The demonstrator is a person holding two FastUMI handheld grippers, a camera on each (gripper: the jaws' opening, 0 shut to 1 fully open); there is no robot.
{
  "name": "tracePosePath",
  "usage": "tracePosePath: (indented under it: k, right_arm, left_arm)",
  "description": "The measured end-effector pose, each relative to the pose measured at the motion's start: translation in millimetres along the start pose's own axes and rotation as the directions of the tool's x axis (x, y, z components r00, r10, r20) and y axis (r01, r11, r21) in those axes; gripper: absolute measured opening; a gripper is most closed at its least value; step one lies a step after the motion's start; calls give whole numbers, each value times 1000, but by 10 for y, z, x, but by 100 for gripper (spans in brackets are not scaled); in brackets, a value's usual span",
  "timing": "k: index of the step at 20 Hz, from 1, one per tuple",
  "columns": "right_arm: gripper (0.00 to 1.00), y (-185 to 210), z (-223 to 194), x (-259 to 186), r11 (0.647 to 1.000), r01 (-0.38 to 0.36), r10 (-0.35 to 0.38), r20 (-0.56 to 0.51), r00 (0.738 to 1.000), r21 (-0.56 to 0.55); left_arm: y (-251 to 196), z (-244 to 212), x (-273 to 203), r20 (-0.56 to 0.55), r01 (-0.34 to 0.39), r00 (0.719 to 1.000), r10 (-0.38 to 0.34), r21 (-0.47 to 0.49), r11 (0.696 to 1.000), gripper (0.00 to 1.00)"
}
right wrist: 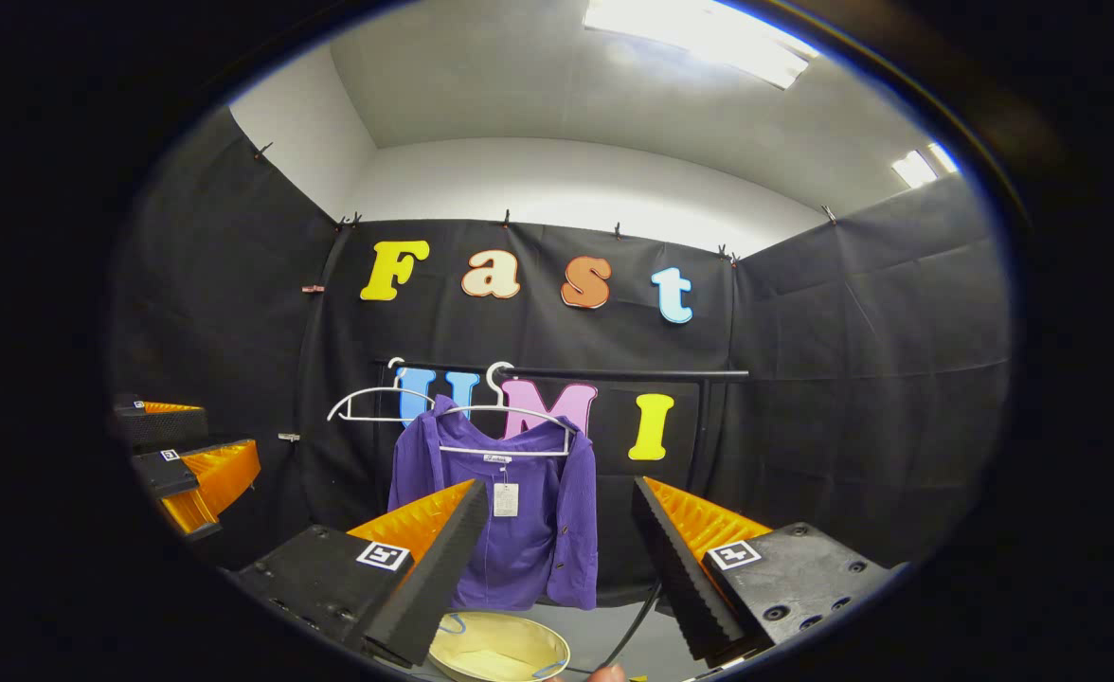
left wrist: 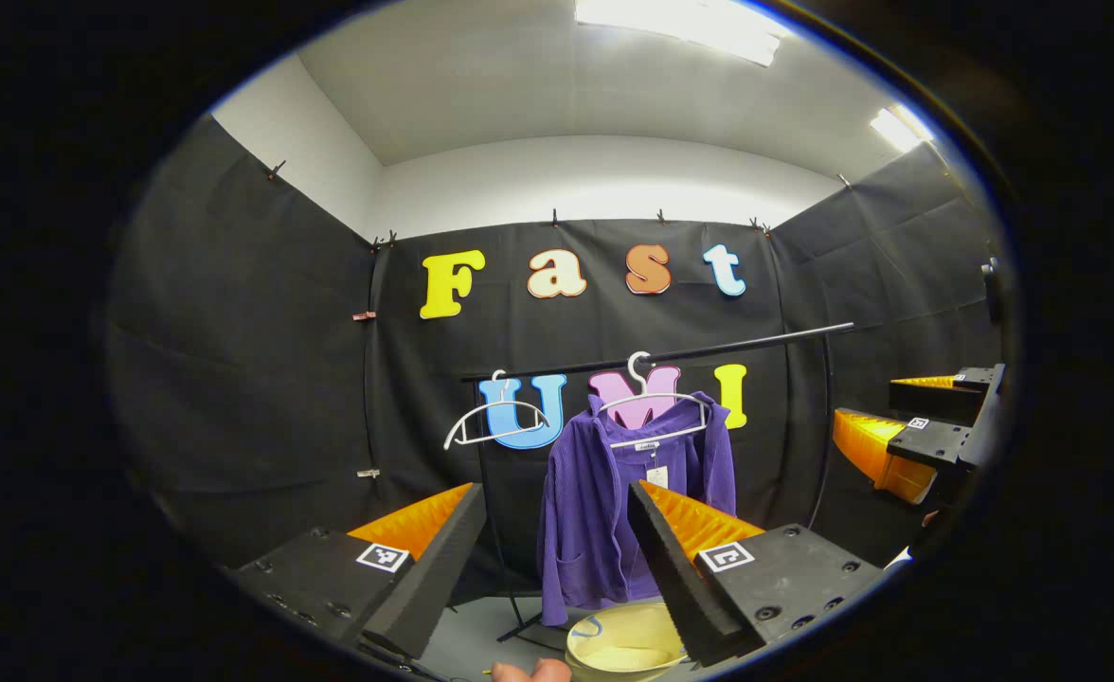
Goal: Grasp the clothes on the hanger with both hands and then place them into the laundry hamper below.
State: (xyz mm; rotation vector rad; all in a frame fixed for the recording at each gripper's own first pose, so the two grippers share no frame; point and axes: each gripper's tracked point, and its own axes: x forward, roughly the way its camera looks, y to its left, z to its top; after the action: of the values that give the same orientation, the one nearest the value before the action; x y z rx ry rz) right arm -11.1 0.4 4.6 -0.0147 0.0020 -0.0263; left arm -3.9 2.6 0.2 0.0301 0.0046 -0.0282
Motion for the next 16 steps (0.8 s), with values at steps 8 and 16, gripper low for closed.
tracePosePath:
  k: [8,16]
  right_arm:
    - [98,-27,-49,69,1000,22,-22,-21,1000,-12]
    - [98,-198,-399,930,999,40,-39,-29,999,19]
  left_arm:
    - [-55,-72,112,-4,29,1000,-29,1,1000,95]
    - [-340,-237,1031,-5,36,999,-36,1,999,95]
